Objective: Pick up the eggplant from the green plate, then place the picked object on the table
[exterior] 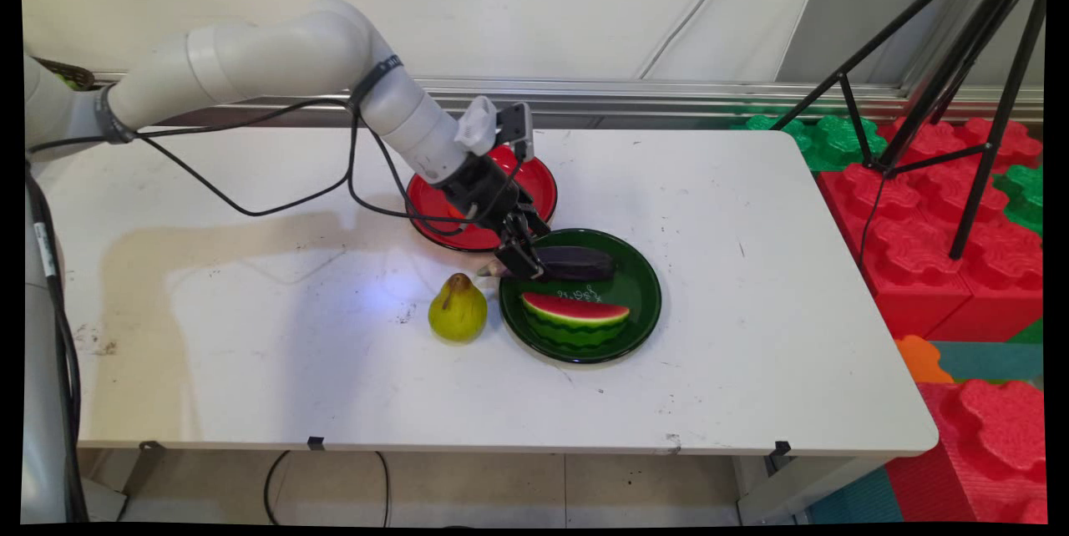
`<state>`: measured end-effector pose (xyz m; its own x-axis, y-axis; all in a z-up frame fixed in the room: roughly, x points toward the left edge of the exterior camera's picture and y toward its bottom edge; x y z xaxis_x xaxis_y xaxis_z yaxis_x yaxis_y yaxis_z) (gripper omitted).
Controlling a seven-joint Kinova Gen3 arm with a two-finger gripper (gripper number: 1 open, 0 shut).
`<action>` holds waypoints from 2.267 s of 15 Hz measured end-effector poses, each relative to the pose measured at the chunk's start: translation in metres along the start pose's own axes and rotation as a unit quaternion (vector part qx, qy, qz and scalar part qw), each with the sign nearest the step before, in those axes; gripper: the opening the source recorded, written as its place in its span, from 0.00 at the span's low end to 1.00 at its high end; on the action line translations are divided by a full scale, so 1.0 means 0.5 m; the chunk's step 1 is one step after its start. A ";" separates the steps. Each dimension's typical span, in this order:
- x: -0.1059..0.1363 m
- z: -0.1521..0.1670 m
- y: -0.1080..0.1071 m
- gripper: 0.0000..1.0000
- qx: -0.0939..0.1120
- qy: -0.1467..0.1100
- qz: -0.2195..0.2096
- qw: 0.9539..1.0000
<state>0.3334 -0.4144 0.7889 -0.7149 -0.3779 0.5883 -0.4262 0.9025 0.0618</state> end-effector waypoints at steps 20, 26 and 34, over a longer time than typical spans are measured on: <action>0.020 0.038 -0.019 0.00 0.003 -0.002 0.003 1.000; 0.019 -0.003 -0.007 0.00 0.013 0.013 -0.001 1.000; -0.002 -0.111 0.023 0.00 0.030 0.038 -0.003 0.999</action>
<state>0.3601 -0.3920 0.8338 -0.6697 -0.3638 0.6475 -0.4643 0.8855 0.0172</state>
